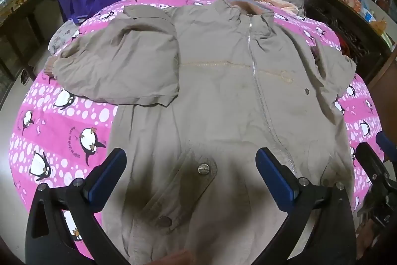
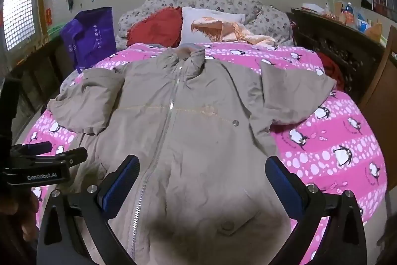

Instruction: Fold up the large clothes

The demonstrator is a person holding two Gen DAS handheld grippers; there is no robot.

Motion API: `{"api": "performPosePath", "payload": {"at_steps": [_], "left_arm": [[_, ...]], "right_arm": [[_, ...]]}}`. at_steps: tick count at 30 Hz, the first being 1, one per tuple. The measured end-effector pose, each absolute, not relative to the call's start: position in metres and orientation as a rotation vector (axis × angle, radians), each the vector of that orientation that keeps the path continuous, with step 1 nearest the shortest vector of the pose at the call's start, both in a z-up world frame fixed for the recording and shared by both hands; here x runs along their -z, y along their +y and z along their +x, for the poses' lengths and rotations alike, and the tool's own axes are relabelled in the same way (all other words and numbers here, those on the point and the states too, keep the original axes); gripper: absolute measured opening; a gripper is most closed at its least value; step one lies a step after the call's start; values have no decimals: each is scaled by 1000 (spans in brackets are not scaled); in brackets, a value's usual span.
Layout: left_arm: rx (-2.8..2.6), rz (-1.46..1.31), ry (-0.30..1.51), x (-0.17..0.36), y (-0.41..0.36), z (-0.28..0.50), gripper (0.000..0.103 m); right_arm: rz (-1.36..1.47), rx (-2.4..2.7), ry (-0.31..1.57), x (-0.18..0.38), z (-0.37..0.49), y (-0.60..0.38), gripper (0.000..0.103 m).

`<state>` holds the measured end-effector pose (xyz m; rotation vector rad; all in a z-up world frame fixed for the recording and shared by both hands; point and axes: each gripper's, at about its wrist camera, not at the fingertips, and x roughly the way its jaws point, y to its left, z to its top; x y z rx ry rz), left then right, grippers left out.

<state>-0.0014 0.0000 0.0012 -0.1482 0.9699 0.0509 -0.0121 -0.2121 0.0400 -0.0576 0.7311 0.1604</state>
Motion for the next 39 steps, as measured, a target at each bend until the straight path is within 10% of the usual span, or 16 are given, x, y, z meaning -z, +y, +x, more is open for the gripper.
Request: {"api": "performPosePath", "payload": {"at_steps": [39], "left_arm": [[-98,-143,971,12,3,0,103]], "right_arm": [[-27,-129,781,-26,10,-215,101]]}}
